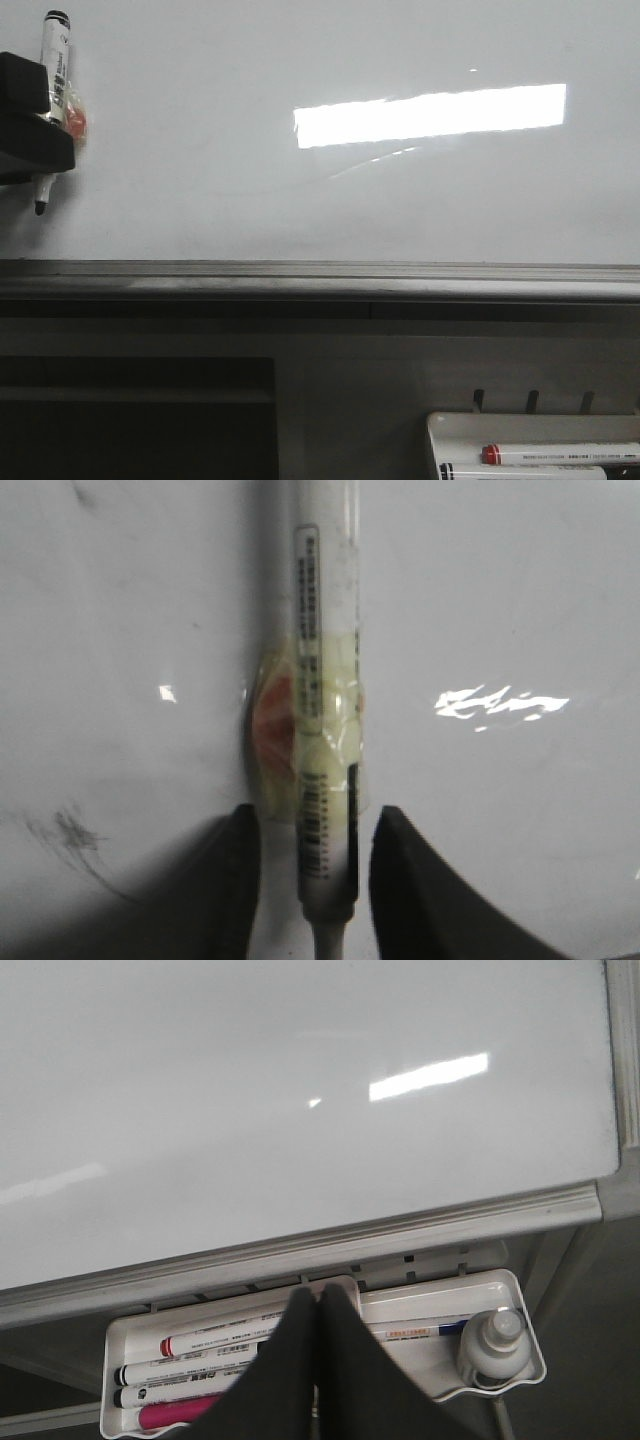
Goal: Write number 2 on whiteboard
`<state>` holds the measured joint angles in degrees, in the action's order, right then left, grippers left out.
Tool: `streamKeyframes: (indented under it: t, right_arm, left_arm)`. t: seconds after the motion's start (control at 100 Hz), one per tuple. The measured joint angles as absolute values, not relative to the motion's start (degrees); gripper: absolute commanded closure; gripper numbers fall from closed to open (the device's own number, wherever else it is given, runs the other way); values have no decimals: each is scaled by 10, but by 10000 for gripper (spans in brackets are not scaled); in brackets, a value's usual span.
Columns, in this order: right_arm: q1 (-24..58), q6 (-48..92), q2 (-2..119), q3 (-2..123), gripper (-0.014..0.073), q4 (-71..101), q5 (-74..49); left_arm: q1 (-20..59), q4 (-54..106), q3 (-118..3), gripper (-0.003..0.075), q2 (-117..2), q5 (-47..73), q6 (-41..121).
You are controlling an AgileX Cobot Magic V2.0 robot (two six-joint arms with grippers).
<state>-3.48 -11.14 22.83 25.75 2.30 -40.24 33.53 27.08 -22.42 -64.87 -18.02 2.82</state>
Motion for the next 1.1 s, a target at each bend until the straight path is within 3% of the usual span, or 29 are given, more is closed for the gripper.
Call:
streamKeyframes:
  t: [0.48,0.89,0.98,1.1]
  right_arm:
    - [52,-50,228,257,643,44,-400]
    - [212,254,262,258,631,266,-306]
    - [251,291,296,258,524,279,-296]
    - [311,321,338,272,247,297,-279]
  left_arm:
    - [335,178,-224,741,-649,-181,28]
    - [335,-119,-224,741,-571,-175,28]
    - [335,-188,-223,741,-555,-175,28]
    - [348,-235,-212,741,-546,-175,28]
